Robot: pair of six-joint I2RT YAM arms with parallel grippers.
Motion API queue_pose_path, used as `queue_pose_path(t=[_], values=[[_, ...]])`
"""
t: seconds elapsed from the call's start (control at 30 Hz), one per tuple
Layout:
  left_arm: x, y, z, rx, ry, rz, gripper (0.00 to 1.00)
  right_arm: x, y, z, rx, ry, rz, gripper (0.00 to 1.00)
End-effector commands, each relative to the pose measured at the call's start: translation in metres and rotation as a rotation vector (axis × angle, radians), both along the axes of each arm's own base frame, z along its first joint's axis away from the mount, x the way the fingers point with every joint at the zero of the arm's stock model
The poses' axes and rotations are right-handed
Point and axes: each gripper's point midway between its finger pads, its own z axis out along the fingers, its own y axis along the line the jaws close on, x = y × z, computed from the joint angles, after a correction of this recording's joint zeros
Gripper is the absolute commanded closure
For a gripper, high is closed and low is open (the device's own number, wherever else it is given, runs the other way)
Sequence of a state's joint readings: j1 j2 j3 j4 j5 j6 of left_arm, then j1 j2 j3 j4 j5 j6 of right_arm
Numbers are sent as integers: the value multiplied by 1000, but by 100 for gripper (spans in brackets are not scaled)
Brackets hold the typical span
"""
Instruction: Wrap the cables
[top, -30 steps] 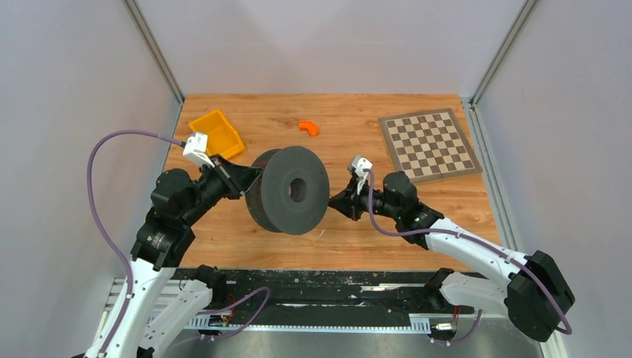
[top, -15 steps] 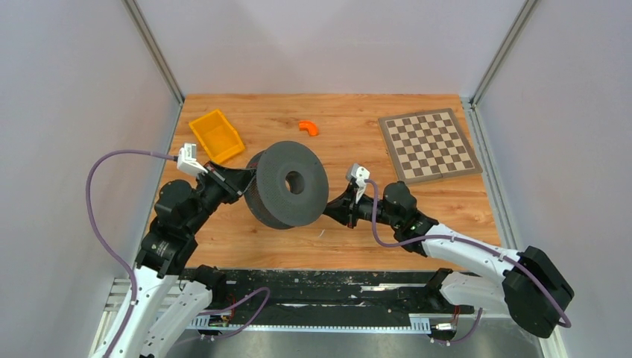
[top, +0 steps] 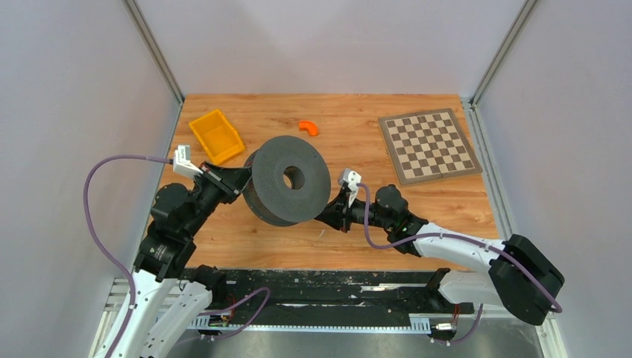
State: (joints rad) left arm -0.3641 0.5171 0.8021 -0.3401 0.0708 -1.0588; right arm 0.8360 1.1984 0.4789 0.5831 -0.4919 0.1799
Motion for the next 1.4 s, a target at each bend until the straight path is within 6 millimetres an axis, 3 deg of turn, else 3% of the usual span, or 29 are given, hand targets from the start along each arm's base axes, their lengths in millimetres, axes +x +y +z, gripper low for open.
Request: queue_pose_path(t=[0.0, 0.17, 0.37, 0.6, 0.7, 0.97, 1.37], values=[[-1, 3, 40, -120, -113, 19, 100, -2, 7, 14, 63, -28, 18, 91], [-2, 6, 41, -126, -121, 32, 100, -3, 7, 17, 88, -26, 18, 99], [3, 9, 40, -120, -134, 56, 100, -24, 1, 45, 186, -31, 84, 100], [2, 8, 41, -129, -136, 53, 100, -14, -13, 32, 147, -27, -28, 90], [1, 8, 42, -134, -136, 48, 100, -11, -16, 34, 150, -44, -48, 99], [2, 7, 45, -144, -146, 43, 100, -22, -16, 56, 213, -65, 2, 100], [4, 7, 45, -145, -149, 48, 100, -61, -17, 95, 316, -54, 193, 100]])
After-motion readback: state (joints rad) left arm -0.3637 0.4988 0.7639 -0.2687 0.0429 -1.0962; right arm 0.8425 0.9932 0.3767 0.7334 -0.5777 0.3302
